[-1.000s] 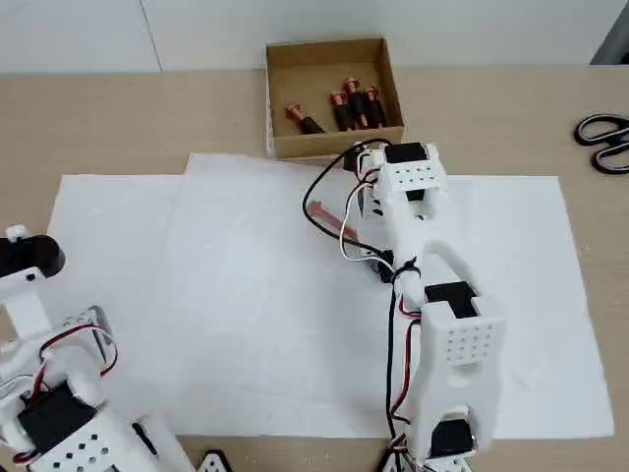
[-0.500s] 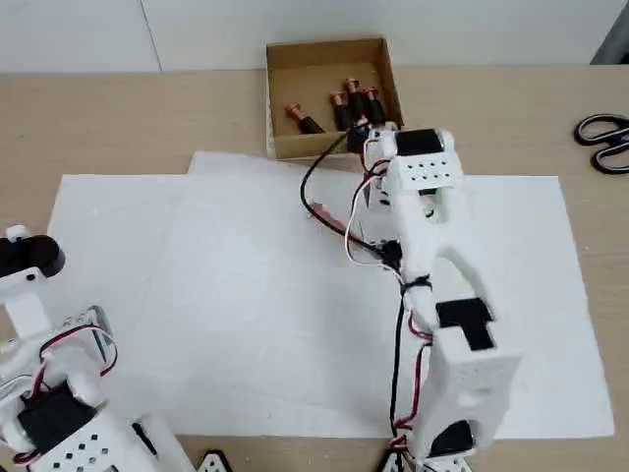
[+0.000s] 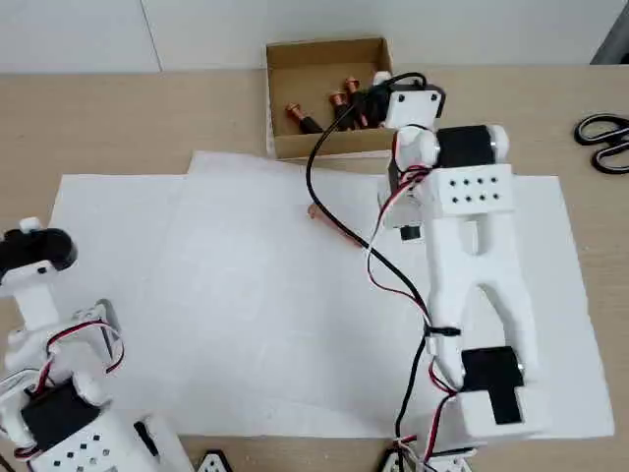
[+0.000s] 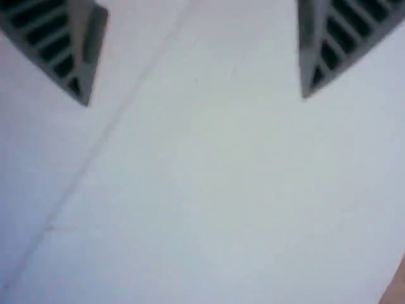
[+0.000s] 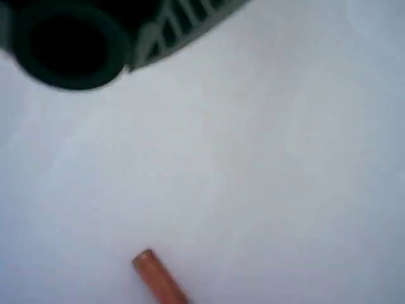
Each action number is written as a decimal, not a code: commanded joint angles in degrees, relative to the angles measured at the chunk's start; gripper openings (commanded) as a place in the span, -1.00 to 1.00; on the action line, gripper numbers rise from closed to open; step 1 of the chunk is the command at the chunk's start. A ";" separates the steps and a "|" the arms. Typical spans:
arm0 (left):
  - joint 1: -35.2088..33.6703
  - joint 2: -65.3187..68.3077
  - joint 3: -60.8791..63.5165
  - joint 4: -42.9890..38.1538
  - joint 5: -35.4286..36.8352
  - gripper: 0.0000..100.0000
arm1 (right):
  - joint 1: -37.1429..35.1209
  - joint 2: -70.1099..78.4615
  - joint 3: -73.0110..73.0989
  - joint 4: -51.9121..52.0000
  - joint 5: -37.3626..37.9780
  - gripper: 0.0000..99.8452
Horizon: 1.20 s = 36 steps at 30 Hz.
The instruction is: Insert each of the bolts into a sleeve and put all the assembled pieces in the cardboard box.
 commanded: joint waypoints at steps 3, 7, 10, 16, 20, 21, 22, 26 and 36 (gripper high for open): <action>6.42 4.13 -6.37 0.26 -0.18 -0.59 | 3.65 -7.87 -0.44 1.19 0.53 -0.99; 11.34 18.90 -16.31 5.01 0.18 -0.59 | 5.67 -11.12 3.78 1.19 0.79 -0.99; 15.47 32.62 -28.09 11.96 3.52 -0.59 | 6.90 -14.55 9.49 0.92 0.97 -0.99; 24.62 55.74 -49.01 21.01 13.71 -0.59 | 6.81 -20.53 16.09 0.66 5.98 -0.99; 30.77 61.98 -52.97 20.75 17.93 -0.59 | 6.73 -22.55 16.79 0.57 5.54 -0.99; 33.41 63.21 -53.67 20.57 17.93 -0.59 | 6.73 -22.55 16.79 0.57 5.54 -0.99; 36.22 64.26 -54.29 20.57 17.93 -0.59 | 6.99 -22.55 16.88 0.57 5.45 -0.99; 45.89 66.02 -55.08 20.57 17.85 -0.59 | 6.99 -22.90 18.73 0.57 4.13 -0.99; 54.86 66.37 -51.38 4.04 32.44 -0.59 | 17.54 -22.99 18.64 0.75 4.13 -0.99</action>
